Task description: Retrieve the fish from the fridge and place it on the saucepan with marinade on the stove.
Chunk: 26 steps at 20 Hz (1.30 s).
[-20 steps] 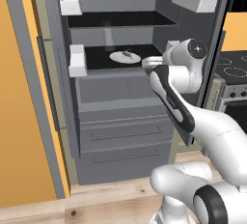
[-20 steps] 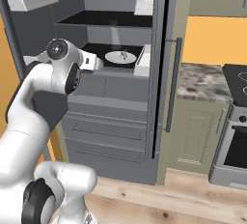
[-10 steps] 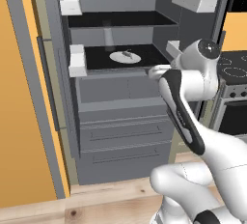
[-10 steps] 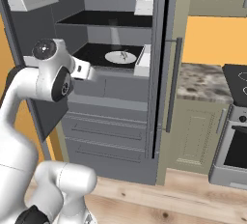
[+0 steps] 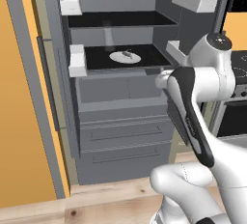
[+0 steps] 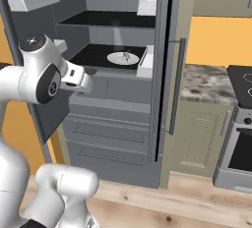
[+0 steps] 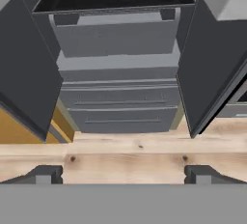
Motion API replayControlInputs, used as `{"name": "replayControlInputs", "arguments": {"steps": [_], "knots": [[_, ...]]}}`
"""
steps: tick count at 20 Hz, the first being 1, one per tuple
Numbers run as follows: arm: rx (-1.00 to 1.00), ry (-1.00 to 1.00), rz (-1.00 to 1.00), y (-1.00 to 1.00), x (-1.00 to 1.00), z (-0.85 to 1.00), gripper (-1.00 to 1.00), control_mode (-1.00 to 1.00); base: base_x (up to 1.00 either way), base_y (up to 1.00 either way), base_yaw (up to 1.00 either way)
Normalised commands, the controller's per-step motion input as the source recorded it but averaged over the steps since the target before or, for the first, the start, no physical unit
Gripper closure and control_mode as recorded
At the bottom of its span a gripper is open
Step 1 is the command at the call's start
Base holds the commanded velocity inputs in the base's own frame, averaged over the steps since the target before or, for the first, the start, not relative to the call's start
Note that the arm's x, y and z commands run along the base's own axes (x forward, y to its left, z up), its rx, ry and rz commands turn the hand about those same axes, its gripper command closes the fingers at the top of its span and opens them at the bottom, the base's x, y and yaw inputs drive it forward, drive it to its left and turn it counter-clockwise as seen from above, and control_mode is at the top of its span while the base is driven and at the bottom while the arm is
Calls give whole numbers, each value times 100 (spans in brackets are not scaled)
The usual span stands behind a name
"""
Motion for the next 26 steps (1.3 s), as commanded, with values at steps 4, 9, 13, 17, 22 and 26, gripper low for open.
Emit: {"name": "replayControlInputs", "arguments": {"steps": [4, 9, 13, 17, 22, 26], "knots": [[-3, 3, 0, 0, -35, 0, -100, -100, 0, 0, 0], [-3, 5, -1, 0, -41, 0, -100, -100, 0, 0, 0], [-1, 8, 0, 0, -31, 0, -100, -100, 0, 0, 0], [0, 8, 0, -1, -17, 0, -100, -100, 0, 0, 0], [0, 10, 0, -5, 0, 0, -100, -100, 0, 0, 0], [0, 6, 0, -4, 0, 0, -100, -100, 0, 0, 0]]}}
